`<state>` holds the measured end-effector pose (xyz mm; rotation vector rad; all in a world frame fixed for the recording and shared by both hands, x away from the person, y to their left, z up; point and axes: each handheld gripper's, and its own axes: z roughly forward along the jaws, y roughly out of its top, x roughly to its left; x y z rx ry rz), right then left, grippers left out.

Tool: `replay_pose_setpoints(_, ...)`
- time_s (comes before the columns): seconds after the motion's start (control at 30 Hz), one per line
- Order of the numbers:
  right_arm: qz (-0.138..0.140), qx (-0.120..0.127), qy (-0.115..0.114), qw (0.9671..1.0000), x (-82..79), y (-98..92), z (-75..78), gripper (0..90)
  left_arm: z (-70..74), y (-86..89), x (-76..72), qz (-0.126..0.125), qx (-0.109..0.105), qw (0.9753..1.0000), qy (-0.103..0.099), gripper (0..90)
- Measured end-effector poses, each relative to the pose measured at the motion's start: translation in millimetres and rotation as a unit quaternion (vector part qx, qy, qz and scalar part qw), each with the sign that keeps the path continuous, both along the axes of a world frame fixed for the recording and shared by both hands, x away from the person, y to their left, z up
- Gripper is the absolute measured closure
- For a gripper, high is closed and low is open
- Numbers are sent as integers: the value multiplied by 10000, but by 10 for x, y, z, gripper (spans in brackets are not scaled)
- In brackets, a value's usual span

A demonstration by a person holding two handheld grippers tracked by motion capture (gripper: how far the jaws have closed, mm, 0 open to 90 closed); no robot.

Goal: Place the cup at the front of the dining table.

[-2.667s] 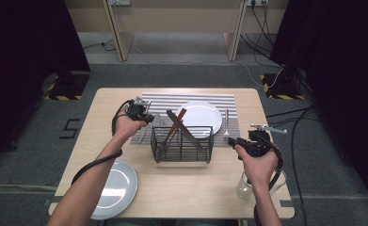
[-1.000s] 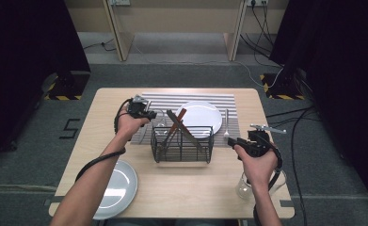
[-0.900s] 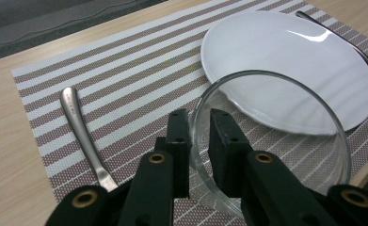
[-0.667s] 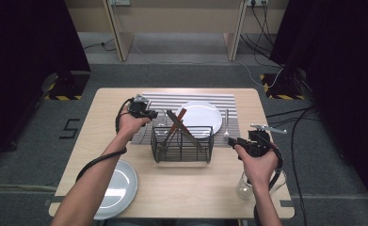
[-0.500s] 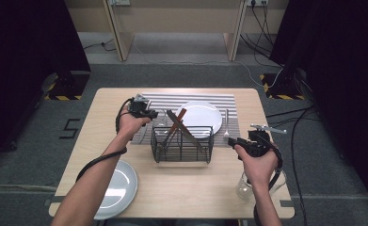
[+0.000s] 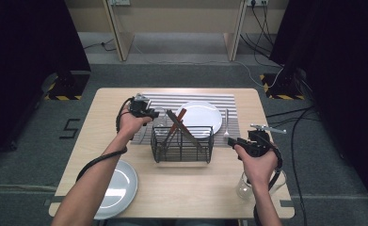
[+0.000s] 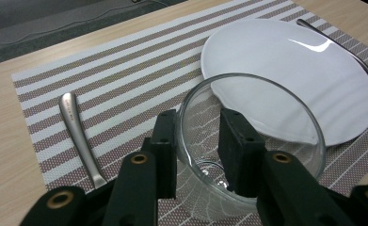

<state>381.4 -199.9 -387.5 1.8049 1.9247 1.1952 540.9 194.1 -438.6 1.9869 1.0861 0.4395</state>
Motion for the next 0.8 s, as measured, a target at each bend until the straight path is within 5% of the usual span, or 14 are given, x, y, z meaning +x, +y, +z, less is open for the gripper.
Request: replay_pose_setpoints(0.8,-18,12,-3,10000,1,-5,0,583,171,29,-63,54,-59,9999,-86,504)
